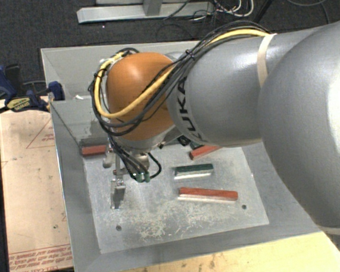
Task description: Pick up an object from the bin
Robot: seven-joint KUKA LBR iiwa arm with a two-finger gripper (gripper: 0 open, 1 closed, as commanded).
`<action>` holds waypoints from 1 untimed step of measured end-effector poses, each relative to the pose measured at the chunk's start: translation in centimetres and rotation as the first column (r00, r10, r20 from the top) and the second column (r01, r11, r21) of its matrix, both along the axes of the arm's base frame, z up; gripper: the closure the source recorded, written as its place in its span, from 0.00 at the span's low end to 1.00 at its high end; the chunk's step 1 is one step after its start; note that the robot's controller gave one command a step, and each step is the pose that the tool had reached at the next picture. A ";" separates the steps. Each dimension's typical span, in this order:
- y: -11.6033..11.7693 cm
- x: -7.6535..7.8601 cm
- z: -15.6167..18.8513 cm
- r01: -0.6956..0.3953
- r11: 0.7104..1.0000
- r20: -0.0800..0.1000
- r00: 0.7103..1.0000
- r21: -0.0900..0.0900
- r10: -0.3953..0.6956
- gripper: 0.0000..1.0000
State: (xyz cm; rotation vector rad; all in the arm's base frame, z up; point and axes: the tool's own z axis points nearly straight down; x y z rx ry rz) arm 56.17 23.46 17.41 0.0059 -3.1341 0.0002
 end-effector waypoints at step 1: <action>-0.1 0.2 0.5 0.003 1.000 0.008 1.000 0.001 -0.003 0.00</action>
Offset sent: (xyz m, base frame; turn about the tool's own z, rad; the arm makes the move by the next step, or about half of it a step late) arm -0.0644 -0.0233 -0.0776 -0.2431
